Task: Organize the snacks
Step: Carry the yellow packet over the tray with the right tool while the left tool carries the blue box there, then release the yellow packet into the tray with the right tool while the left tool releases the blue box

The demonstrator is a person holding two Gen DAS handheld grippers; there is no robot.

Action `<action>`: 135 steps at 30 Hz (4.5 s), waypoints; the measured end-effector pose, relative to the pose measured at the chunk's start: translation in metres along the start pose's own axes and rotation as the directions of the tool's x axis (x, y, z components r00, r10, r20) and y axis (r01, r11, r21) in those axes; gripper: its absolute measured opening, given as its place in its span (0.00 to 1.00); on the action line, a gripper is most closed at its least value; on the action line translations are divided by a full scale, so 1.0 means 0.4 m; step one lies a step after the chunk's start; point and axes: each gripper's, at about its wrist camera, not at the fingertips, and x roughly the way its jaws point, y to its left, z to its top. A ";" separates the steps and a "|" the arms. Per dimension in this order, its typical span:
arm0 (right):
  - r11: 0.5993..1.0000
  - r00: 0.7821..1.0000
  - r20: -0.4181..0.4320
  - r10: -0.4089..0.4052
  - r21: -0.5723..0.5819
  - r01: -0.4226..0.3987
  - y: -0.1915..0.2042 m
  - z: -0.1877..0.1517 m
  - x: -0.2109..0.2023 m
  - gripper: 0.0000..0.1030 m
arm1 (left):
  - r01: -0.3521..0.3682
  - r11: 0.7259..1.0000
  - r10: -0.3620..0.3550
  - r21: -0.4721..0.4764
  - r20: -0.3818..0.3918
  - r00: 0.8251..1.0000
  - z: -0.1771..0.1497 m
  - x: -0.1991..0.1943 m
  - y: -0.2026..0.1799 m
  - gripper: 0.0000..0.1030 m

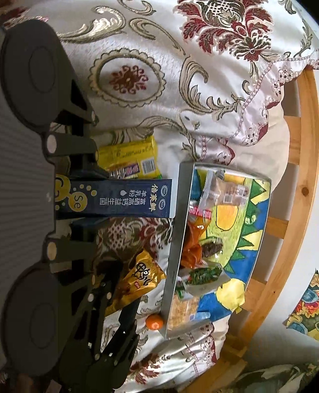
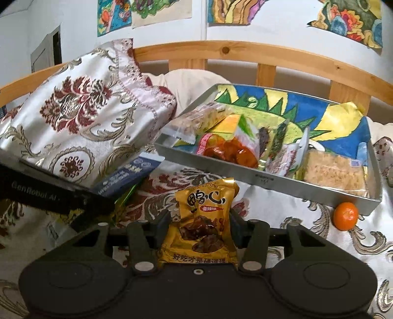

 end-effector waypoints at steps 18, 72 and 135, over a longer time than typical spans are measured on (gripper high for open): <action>0.997 0.998 0.069 -0.010 0.078 0.005 -0.049 0.042 -0.051 0.51 | 0.034 0.999 -0.031 -0.037 0.084 0.996 0.040 -0.027 -0.048 0.34; 0.948 0.960 0.089 -0.266 0.207 0.243 -0.427 0.222 0.161 0.51 | 0.167 0.986 -0.169 0.028 0.093 0.981 0.452 0.397 -0.130 0.34; 0.939 0.919 0.247 -0.306 0.239 0.249 -0.207 0.041 -0.292 0.99 | 0.003 0.999 0.011 -0.037 0.368 0.930 0.095 -0.099 -0.152 0.99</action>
